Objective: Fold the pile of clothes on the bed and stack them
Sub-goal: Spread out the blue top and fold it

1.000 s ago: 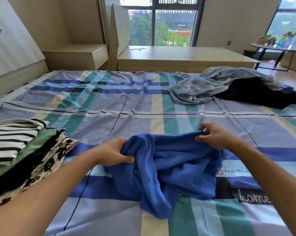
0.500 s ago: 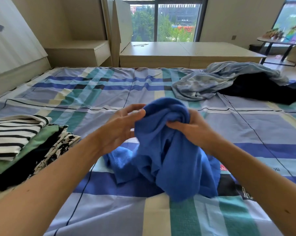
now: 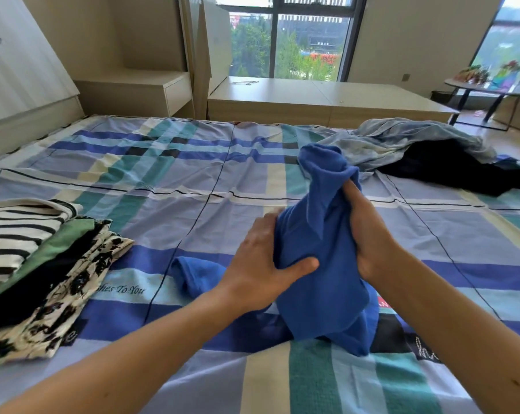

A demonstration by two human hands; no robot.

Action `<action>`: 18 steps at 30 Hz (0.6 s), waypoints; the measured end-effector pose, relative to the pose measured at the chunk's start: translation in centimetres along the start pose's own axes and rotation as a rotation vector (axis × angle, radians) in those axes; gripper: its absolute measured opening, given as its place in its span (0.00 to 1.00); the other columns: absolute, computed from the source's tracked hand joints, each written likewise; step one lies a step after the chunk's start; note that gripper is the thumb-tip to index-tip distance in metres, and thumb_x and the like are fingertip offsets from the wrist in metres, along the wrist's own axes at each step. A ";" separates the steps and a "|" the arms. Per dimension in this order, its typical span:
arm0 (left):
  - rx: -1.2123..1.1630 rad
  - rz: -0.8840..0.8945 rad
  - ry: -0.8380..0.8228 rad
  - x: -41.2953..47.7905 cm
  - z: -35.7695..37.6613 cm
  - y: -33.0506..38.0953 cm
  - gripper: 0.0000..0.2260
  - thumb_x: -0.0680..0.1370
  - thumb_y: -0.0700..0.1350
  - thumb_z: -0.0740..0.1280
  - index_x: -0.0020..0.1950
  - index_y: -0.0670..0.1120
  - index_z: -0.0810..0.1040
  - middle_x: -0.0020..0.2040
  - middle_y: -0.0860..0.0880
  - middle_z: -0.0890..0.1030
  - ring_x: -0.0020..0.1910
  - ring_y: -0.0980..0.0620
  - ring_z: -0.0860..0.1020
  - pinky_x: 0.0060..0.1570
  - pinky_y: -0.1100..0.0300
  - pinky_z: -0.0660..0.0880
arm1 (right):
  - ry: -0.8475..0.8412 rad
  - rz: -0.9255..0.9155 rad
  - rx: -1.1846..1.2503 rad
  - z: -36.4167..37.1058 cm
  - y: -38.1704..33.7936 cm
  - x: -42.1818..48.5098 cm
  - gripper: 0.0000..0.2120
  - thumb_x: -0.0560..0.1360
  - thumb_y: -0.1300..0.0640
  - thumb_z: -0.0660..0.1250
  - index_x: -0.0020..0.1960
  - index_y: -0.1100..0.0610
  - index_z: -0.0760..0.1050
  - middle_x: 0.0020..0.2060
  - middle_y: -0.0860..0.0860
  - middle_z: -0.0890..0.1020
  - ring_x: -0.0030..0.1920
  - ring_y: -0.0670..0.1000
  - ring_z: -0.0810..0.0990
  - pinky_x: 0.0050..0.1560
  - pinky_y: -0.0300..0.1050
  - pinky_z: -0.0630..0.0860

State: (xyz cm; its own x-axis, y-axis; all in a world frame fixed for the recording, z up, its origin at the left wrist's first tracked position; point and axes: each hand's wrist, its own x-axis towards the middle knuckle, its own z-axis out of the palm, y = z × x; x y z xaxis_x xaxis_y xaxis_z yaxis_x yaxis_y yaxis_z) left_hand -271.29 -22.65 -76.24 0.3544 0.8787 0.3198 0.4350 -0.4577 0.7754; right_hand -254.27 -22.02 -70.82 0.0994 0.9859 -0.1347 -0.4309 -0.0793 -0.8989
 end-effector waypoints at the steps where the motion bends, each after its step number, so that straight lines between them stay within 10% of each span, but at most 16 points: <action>1: 0.030 0.024 0.069 0.1 0.1 0.3 0.29 0.69 0.63 0.72 0.66 0.54 0.71 0.58 0.56 0.77 0.57 0.55 0.77 0.56 0.54 0.75 | -0.004 0.001 0.012 0.2 0.0 0.1 0.18 0.79 0.40 0.63 0.49 0.54 0.82 0.39 0.54 0.86 0.43 0.50 0.86 0.41 0.43 0.80; 8: -0.159 0.125 0.111 1.5 -2.2 2.6 0.05 0.72 0.42 0.64 0.38 0.43 0.70 0.31 0.48 0.72 0.33 0.55 0.67 0.34 0.55 0.69 | -0.068 -0.053 -0.052 -1.0 -2.2 0.0 0.16 0.79 0.44 0.64 0.41 0.52 0.82 0.37 0.51 0.85 0.40 0.47 0.85 0.40 0.41 0.80; 13: -0.323 0.003 0.271 1.4 -2.5 3.3 0.11 0.76 0.47 0.66 0.44 0.38 0.74 0.36 0.42 0.77 0.34 0.53 0.72 0.37 0.52 0.71 | 0.154 -0.398 -1.220 -2.8 -2.1 1.0 0.17 0.75 0.39 0.68 0.52 0.52 0.72 0.44 0.48 0.80 0.47 0.51 0.79 0.45 0.46 0.71; 16: -0.401 -0.169 0.401 1.1 -2.0 3.7 0.10 0.81 0.48 0.66 0.48 0.42 0.76 0.42 0.41 0.80 0.41 0.49 0.79 0.44 0.52 0.76 | -0.210 -0.175 -0.937 -1.8 -2.8 -0.1 0.25 0.71 0.31 0.67 0.42 0.55 0.80 0.34 0.50 0.80 0.36 0.49 0.77 0.40 0.45 0.71; 18: -0.400 -0.174 0.306 0.7 -1.6 3.7 0.07 0.79 0.49 0.69 0.52 0.48 0.77 0.46 0.49 0.83 0.47 0.52 0.82 0.51 0.53 0.78 | -0.459 0.024 -0.699 -1.1 -2.7 -1.2 0.31 0.73 0.30 0.63 0.52 0.58 0.83 0.46 0.54 0.86 0.46 0.52 0.83 0.49 0.45 0.77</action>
State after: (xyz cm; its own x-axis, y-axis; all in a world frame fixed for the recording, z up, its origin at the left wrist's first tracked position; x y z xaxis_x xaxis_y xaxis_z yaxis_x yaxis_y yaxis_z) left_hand -270.73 -23.48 -72.24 0.0219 0.9638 0.2656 0.0946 -0.2664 0.9592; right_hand -252.25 -23.18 -68.71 -0.3429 0.9329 -0.1104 0.2429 -0.0255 -0.9697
